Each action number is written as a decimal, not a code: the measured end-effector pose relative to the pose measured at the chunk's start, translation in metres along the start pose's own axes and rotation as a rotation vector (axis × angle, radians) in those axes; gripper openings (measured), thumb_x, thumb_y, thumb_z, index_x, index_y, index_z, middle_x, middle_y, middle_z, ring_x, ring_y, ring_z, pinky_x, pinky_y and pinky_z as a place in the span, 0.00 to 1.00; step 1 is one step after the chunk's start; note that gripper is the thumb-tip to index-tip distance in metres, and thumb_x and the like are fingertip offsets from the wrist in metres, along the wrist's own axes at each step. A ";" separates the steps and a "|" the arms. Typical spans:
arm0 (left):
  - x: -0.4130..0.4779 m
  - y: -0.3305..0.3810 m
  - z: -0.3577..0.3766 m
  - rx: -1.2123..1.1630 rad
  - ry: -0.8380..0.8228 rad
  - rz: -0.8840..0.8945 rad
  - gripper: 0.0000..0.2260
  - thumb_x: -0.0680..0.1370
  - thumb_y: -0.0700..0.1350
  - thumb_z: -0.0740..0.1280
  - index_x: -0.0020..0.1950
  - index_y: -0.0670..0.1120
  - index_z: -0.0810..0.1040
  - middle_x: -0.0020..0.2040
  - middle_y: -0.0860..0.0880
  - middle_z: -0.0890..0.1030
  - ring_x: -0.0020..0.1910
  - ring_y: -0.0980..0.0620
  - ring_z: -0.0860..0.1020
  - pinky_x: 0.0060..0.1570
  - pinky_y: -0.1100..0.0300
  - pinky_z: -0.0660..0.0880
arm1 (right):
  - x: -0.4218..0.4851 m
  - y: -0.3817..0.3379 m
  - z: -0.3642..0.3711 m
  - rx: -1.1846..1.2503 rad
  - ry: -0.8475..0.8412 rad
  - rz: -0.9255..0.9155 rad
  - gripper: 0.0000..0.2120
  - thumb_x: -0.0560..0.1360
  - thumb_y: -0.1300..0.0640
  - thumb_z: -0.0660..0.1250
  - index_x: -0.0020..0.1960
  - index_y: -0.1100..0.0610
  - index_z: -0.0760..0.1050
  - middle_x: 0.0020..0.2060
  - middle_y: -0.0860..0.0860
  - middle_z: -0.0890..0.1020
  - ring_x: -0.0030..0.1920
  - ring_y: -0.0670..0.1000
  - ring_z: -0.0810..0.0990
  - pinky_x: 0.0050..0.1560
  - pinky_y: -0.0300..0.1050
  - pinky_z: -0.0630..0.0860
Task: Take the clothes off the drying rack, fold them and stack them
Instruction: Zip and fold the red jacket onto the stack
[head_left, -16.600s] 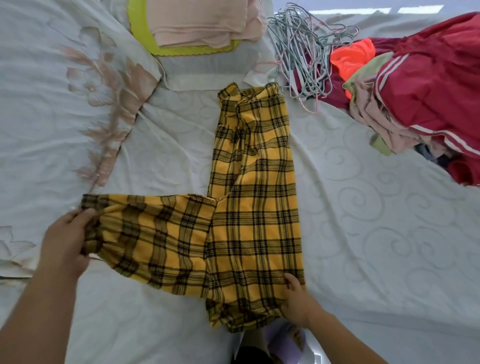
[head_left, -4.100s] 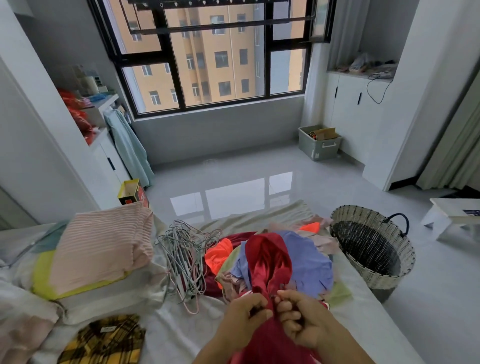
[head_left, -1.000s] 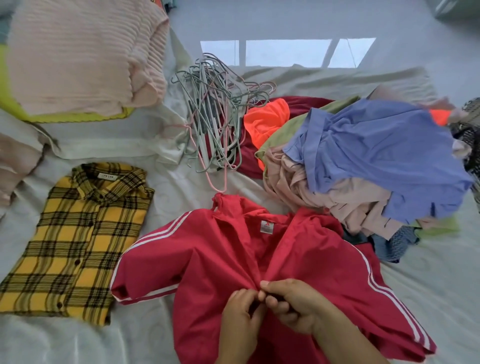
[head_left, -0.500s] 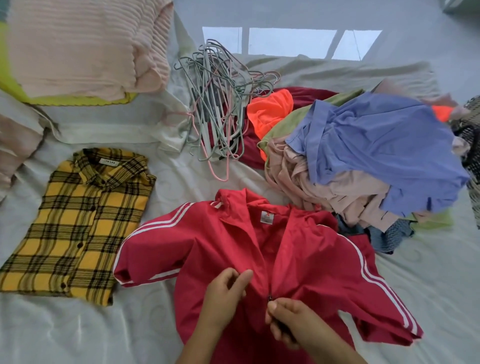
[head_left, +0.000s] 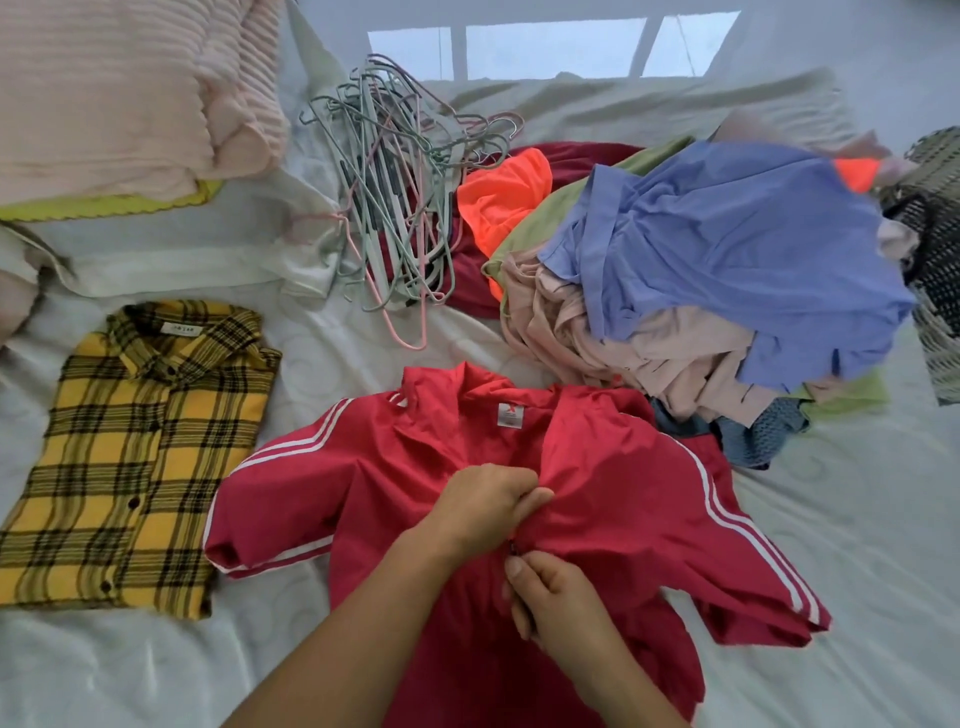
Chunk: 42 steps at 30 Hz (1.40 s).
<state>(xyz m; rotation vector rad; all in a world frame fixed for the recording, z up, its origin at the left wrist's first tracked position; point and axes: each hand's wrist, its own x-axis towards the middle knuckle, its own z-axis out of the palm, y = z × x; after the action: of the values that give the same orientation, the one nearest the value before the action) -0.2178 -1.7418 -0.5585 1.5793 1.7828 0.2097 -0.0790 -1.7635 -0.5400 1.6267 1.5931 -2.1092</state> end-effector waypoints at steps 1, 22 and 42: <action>0.002 0.000 0.000 0.009 0.014 -0.043 0.17 0.80 0.54 0.58 0.41 0.42 0.72 0.45 0.42 0.80 0.49 0.41 0.76 0.42 0.53 0.66 | -0.001 0.001 -0.001 -0.045 0.000 0.005 0.16 0.79 0.57 0.59 0.33 0.54 0.71 0.17 0.48 0.71 0.20 0.42 0.66 0.29 0.37 0.63; -0.003 -0.026 -0.019 -0.872 -0.301 -0.176 0.05 0.70 0.43 0.73 0.40 0.44 0.79 0.37 0.49 0.79 0.39 0.55 0.75 0.44 0.58 0.71 | 0.032 0.003 -0.031 -0.143 0.099 -0.239 0.07 0.67 0.58 0.72 0.37 0.50 0.75 0.34 0.45 0.76 0.35 0.40 0.73 0.39 0.33 0.67; -0.017 -0.033 -0.003 -1.038 0.000 -0.263 0.14 0.77 0.41 0.65 0.31 0.46 0.73 0.22 0.59 0.70 0.24 0.64 0.64 0.27 0.72 0.62 | 0.033 -0.010 -0.028 0.206 -0.129 -0.053 0.14 0.79 0.62 0.59 0.34 0.56 0.67 0.22 0.45 0.66 0.24 0.41 0.62 0.26 0.31 0.61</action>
<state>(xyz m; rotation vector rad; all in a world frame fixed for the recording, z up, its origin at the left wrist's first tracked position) -0.2465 -1.7643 -0.5677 0.5960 1.4504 0.8416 -0.0801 -1.7217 -0.5552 1.4790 1.4388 -2.4225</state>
